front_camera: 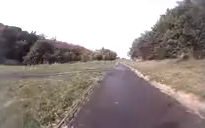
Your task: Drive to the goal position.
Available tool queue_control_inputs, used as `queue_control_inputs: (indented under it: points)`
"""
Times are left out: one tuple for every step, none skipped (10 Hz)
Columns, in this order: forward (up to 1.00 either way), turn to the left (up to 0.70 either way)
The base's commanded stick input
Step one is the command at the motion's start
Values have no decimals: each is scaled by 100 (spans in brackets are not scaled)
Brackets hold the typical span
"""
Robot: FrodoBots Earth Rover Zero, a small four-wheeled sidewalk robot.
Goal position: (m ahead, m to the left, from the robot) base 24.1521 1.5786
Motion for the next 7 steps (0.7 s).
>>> queue_control_inputs:
  points:
    - [100, 0]
    - [100, 0]
    - [100, 0]
    - [100, 0]
    - [100, 0]
    - [100, 0]
    - [100, 0]
